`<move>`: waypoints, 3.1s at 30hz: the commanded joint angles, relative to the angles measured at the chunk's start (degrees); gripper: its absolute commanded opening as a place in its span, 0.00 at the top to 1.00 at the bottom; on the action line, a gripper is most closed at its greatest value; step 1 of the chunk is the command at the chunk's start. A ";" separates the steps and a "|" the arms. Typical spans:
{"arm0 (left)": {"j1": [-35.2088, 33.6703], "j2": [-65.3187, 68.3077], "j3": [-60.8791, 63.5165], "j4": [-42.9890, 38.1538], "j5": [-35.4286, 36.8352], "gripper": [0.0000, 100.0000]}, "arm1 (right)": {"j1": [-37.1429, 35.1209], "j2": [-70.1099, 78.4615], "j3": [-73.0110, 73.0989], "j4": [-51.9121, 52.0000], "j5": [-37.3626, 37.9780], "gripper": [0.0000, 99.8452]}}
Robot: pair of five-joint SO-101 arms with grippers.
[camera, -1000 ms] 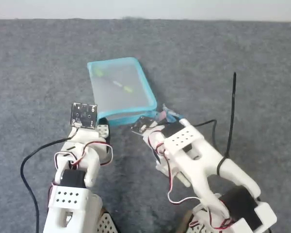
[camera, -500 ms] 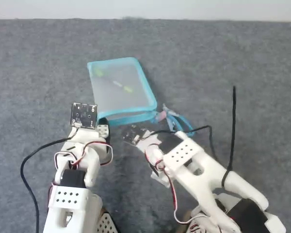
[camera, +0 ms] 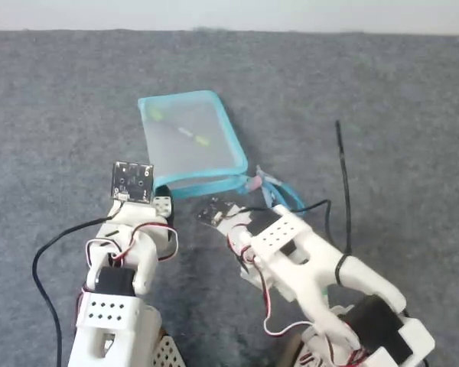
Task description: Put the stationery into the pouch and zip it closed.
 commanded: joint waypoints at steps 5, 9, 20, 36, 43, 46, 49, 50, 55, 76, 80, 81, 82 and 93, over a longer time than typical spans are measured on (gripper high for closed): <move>-0.09 -0.97 -0.31 -1.58 0.18 0.99 | 13.41 -6.46 -2.99 3.91 0.00 0.99; 0.18 -0.97 -0.31 -1.58 0.18 0.99 | 17.54 -15.69 -6.51 8.84 4.48 0.99; 0.26 -0.70 -0.13 -3.08 0.18 0.99 | 8.84 -25.01 -23.38 28.26 4.75 0.99; 0.26 -0.97 -0.13 -3.08 0.18 0.99 | 4.79 -4.62 -42.81 27.38 -0.62 0.99; 1.23 -0.97 -0.13 -3.08 0.09 0.99 | 5.14 18.77 -66.73 30.64 -6.95 0.99; 3.78 -0.97 -0.04 -2.81 -2.11 0.99 | 4.88 26.95 -78.24 33.63 -9.41 0.98; 5.01 -0.97 0.66 -3.08 -2.90 0.99 | 5.05 33.27 -89.76 37.76 -11.60 0.88; 5.36 -0.97 0.66 -3.08 -2.90 0.99 | 5.14 35.03 -93.27 38.73 -12.22 0.85; 5.45 -0.97 0.75 -3.08 -2.90 0.99 | 5.05 40.13 -101.45 39.34 -12.92 0.82; 0.26 -1.05 0.48 -5.10 -2.55 0.99 | 21.23 11.38 -63.03 37.76 -3.69 0.82; 0.26 -1.05 0.48 -5.10 -2.55 0.99 | 23.16 3.30 -44.75 33.01 -0.97 0.82; 0.26 -1.05 0.48 -5.10 -2.55 0.99 | 23.52 1.01 -39.21 30.81 -0.70 0.82; 0.26 -1.05 0.48 -5.10 -2.55 0.99 | 23.87 -1.36 -33.41 28.44 -0.18 0.82; 0.26 -0.97 0.66 -5.10 -2.55 0.99 | 26.42 -13.23 -5.98 20.62 8.62 0.82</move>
